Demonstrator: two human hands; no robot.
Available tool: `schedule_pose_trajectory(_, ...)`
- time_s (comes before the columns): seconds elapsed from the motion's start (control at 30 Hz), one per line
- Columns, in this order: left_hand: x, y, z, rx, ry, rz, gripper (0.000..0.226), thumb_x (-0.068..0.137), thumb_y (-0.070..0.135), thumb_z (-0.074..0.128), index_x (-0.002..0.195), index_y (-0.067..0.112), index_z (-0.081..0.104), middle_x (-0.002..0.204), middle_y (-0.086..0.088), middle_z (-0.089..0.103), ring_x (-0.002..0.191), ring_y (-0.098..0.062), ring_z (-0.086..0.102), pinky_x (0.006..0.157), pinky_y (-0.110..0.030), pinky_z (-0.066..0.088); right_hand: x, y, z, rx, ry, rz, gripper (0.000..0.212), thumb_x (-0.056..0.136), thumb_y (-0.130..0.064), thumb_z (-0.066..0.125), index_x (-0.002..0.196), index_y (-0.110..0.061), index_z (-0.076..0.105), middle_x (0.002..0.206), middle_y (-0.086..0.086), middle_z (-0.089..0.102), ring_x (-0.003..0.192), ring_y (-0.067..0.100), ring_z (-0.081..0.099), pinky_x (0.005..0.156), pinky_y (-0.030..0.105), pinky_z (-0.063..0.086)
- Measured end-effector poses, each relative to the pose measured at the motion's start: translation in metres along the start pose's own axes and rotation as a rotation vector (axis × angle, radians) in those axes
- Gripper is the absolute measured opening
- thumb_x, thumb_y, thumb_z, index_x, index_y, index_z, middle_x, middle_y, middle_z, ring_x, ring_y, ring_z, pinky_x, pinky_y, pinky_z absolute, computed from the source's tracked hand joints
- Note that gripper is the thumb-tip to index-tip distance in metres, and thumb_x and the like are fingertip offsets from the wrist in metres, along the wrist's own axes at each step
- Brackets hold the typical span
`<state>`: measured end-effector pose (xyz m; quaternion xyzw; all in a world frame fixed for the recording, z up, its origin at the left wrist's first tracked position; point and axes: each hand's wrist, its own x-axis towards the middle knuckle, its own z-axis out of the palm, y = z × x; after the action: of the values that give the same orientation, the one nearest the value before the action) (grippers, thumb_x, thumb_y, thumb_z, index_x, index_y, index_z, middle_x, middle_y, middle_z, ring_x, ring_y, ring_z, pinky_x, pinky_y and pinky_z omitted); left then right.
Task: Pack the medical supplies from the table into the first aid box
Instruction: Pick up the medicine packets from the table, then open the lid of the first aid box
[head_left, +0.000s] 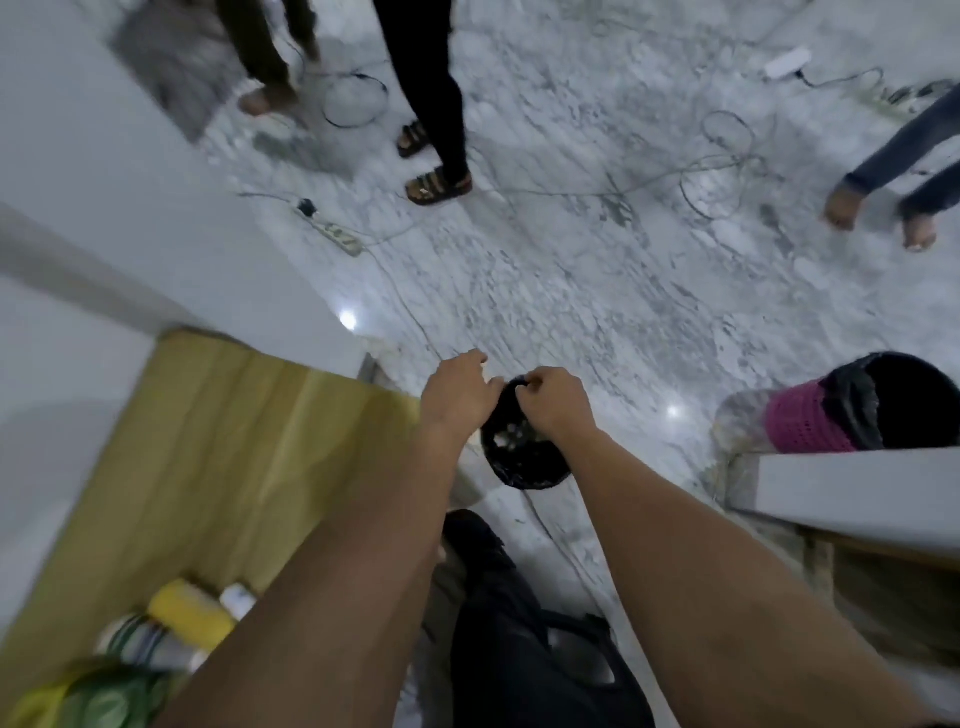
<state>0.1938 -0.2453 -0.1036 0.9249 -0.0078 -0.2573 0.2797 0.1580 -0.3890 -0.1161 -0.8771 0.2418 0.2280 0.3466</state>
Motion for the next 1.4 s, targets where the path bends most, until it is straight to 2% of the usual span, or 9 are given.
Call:
schedule_pose_trajectory(0.1, -0.039, -0.024, -0.054, 0.005, 0.147, -0.031, 0.052, 0.096, 0.042, 0.059, 0.142, 0.019, 0.053, 0.133, -0.001, 0.063, 0.120, -0.022, 0.059, 0.096, -0.038, 0.051, -0.031, -0.048, 0.012, -0.085, -0.029, -0.163, 0.049, 0.097, -0.040, 0.059, 0.138, -0.014, 0.061, 0.133, 0.006, 0.066, 0.120, 0.025, 0.063, 0.100, 0.036, 0.050)
schedule_pose_trajectory(0.37, -0.236, -0.153, -0.173, 0.079, 0.460, -0.260, 0.051, 0.093, 0.044, 0.057, 0.139, 0.023, 0.055, 0.135, -0.001, 0.061, 0.124, -0.023, 0.057, 0.096, -0.037, 0.049, -0.178, -0.187, 0.086, -0.307, -0.138, -0.665, 0.056, 0.094, -0.051, 0.062, 0.141, -0.021, 0.057, 0.131, 0.001, 0.067, 0.123, 0.022, 0.061, 0.100, 0.036, 0.050)
schedule_pose_trajectory(0.5, -0.359, -0.231, -0.187, 0.075, 0.601, -0.490, 0.051, 0.094, 0.048, 0.055, 0.138, 0.021, 0.055, 0.136, -0.004, 0.060, 0.125, -0.026, 0.056, 0.096, -0.038, 0.047, -0.273, -0.240, 0.152, -0.397, -0.222, -0.950, 0.057, 0.093, -0.051, 0.062, 0.140, -0.018, 0.059, 0.131, 0.003, 0.068, 0.127, 0.024, 0.058, 0.102, 0.034, 0.045)
schedule_pose_trajectory(0.67, -0.467, -0.307, -0.158, 0.044, 0.738, -0.736, 0.048, 0.095, 0.048, 0.055, 0.137, 0.024, 0.056, 0.135, -0.003, 0.062, 0.127, -0.025, 0.055, 0.097, -0.038, 0.046, -0.365, -0.266, 0.233, -0.469, -0.294, -1.261, 0.055, 0.093, -0.051, 0.062, 0.138, -0.019, 0.061, 0.133, 0.004, 0.067, 0.126, 0.024, 0.059, 0.103, 0.036, 0.048)
schedule_pose_trajectory(0.93, -0.518, -0.398, -0.084, -0.009, 0.944, -0.813, 0.054, 0.086, 0.058, 0.059, 0.128, 0.025, 0.065, 0.129, 0.002, 0.067, 0.118, -0.024, 0.062, 0.093, -0.039, 0.049, -0.403, -0.245, 0.342, -0.454, -0.292, -1.624, 0.049, 0.093, -0.048, 0.065, 0.130, -0.016, 0.067, 0.129, 0.003, 0.069, 0.121, 0.022, 0.061, 0.100, 0.037, 0.049)
schedule_pose_trajectory(1.07, -0.533, -0.407, -0.053, 0.027, 1.080, -0.761, 0.052, 0.085, 0.060, 0.061, 0.121, 0.024, 0.070, 0.123, 0.002, 0.070, 0.113, -0.021, 0.064, 0.090, -0.037, 0.051, -0.406, -0.222, 0.357, -0.386, -0.232, -1.778, 0.043, 0.094, -0.047, 0.064, 0.124, -0.016, 0.070, 0.123, 0.002, 0.071, 0.115, 0.020, 0.064, 0.097, 0.034, 0.050)
schedule_pose_trajectory(1.2, -0.548, -0.393, -0.004, -0.067, 1.222, -0.697, 0.055, 0.089, 0.058, 0.061, 0.128, 0.020, 0.067, 0.131, -0.001, 0.066, 0.118, -0.021, 0.062, 0.096, -0.037, 0.048, -0.411, -0.170, 0.344, -0.292, -0.205, -1.890, 0.039, 0.094, -0.047, 0.064, 0.120, -0.018, 0.071, 0.118, 0.002, 0.072, 0.109, 0.020, 0.066, 0.096, 0.036, 0.052)
schedule_pose_trajectory(1.3, -0.553, -0.379, 0.044, -0.242, 1.269, -0.630, 0.056, 0.092, 0.053, 0.062, 0.137, 0.020, 0.061, 0.142, -0.004, 0.058, 0.126, -0.024, 0.058, 0.106, -0.040, 0.044, -0.411, -0.119, 0.335, -0.431, -0.214, -1.971, 0.046, 0.094, -0.051, 0.062, 0.129, -0.021, 0.066, 0.124, 0.003, 0.067, 0.113, 0.023, 0.063, 0.097, 0.038, 0.050)
schedule_pose_trajectory(1.4, -0.554, -0.369, 0.085, -0.404, 1.291, -0.594, 0.053, 0.099, 0.042, 0.055, 0.147, 0.020, 0.050, 0.151, -0.006, 0.049, 0.135, -0.026, 0.049, 0.112, -0.043, 0.039, -0.403, -0.080, 0.338, -0.612, -0.201, -2.032, 0.064, 0.088, -0.064, 0.062, 0.141, -0.029, 0.055, 0.135, 0.002, 0.059, 0.122, 0.024, 0.057, 0.099, 0.042, 0.048)
